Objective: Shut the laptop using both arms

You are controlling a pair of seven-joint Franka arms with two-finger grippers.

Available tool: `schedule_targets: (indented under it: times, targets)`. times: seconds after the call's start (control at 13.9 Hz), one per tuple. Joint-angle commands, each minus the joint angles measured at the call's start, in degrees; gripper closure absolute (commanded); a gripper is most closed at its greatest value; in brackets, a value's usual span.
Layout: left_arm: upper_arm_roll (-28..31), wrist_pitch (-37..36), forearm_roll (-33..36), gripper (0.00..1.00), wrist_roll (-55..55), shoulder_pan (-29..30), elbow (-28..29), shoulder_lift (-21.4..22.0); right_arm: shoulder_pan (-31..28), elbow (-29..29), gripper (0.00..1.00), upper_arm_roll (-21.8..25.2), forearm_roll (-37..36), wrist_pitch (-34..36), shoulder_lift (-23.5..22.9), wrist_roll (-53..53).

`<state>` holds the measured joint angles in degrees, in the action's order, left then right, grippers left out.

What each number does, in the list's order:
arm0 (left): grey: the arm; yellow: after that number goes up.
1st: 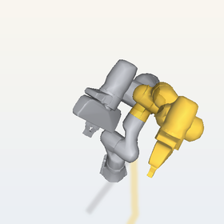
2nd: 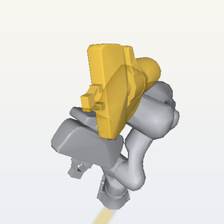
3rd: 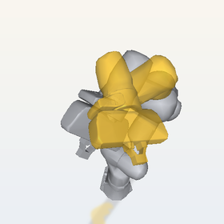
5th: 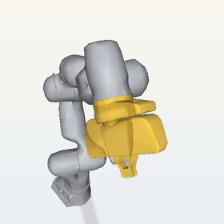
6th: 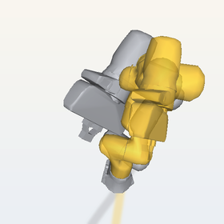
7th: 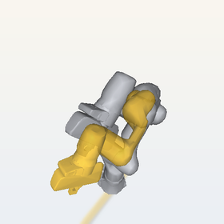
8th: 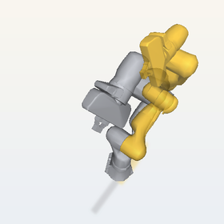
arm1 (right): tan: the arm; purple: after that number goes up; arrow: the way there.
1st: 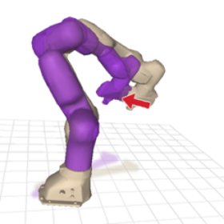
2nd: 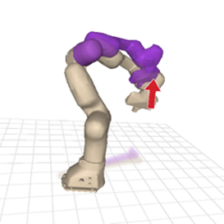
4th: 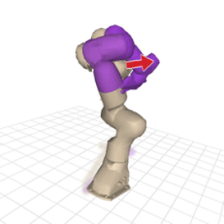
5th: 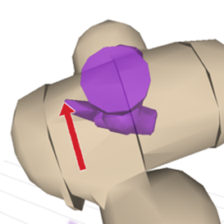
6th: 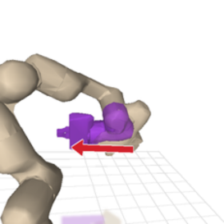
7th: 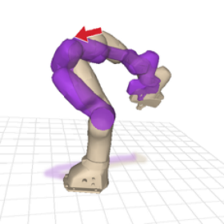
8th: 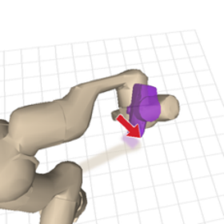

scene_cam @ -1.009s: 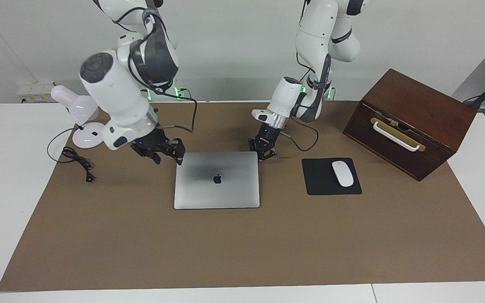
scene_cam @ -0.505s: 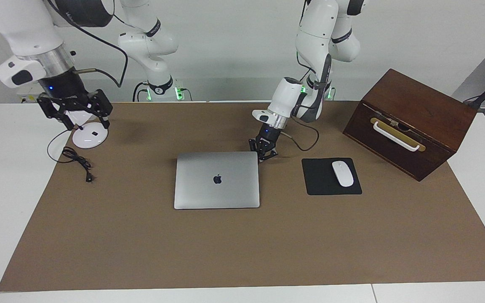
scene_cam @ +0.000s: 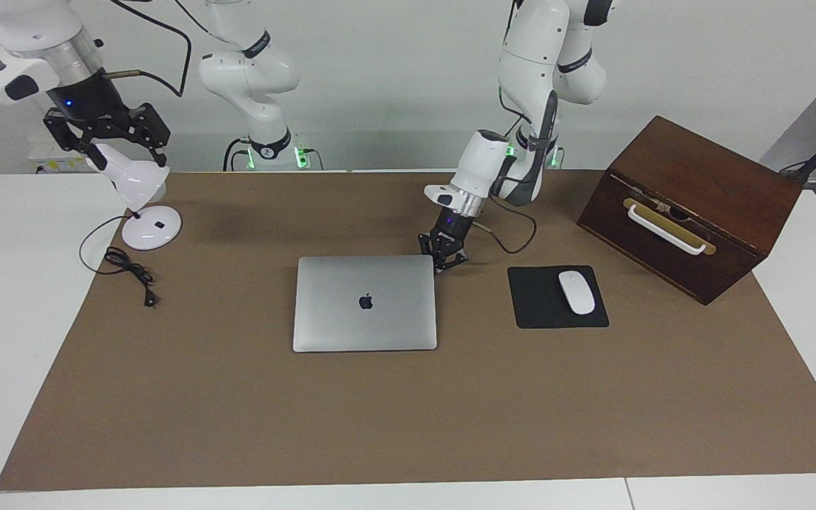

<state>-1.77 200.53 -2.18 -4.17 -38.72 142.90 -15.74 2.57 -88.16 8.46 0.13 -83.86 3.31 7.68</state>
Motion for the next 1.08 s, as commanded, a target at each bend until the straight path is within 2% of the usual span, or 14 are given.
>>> schedule_targets:
  times: [0.0, 0.22, 0.43, 1.01]
  targets:
    - [0.7, -0.1, -0.1, 1.0, 0.6, 0.2, 2.6, 1.5, -1.9, 0.2, 0.0, -1.8, -0.4, -0.9, -0.1, 1.3]
    - [0.7, -0.8, -0.1, 1.0, 1.2, 0.3, 3.8, 3.4, -1.9, 1.0, 0.0, -1.6, -0.3, -0.3, -0.6, 1.2]
    - [0.8, -5.3, -0.1, 1.0, 3.5, 0.3, 4.2, 6.5, -2.0, 1.0, 0.0, -1.8, -0.7, 0.4, -0.3, 1.3]
    - [1.0, -32.9, -0.1, 1.0, 2.2, 3.7, 3.5, 21.3, -2.2, 1.0, 0.0, -1.8, -2.6, 1.5, -0.1, 1.8]
